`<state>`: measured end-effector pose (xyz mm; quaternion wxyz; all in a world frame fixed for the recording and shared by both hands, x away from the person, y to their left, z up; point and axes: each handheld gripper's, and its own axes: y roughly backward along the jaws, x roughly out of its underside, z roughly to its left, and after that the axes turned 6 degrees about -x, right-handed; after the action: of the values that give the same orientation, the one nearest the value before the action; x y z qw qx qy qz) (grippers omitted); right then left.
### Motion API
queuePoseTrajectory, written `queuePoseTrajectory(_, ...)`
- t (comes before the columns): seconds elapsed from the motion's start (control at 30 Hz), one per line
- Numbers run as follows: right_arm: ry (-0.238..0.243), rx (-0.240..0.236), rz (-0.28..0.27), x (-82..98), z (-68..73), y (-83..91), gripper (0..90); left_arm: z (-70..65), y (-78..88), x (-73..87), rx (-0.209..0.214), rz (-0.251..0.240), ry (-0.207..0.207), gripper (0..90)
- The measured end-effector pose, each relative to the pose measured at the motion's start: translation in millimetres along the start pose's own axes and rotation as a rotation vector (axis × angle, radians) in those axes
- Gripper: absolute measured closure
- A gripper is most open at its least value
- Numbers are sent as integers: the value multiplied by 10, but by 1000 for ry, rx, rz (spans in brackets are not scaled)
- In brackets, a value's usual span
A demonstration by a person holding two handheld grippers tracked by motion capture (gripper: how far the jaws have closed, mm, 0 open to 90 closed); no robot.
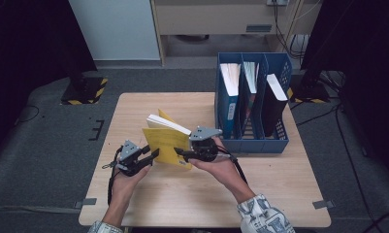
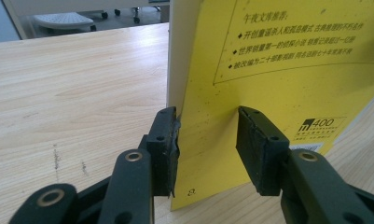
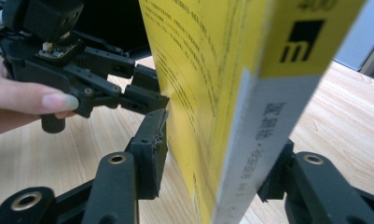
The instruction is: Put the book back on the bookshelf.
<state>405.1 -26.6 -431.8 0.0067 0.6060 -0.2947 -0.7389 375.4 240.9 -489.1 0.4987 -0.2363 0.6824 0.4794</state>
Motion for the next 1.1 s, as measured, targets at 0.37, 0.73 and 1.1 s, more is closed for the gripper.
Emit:
queuePoseTrajectory(0.37,0,-4,19,-155,-12,-7,468,-10,6,17,-5,24,-11,577)
queuePoseTrajectory(0.73,-19,20,11,-331,-24,-19,537,39,68,42,-37,35,-7,490)
queuePoseTrajectory(1.1,-27,27,13,-350,-18,-75,539,46,154,176,-59,119,34,255)
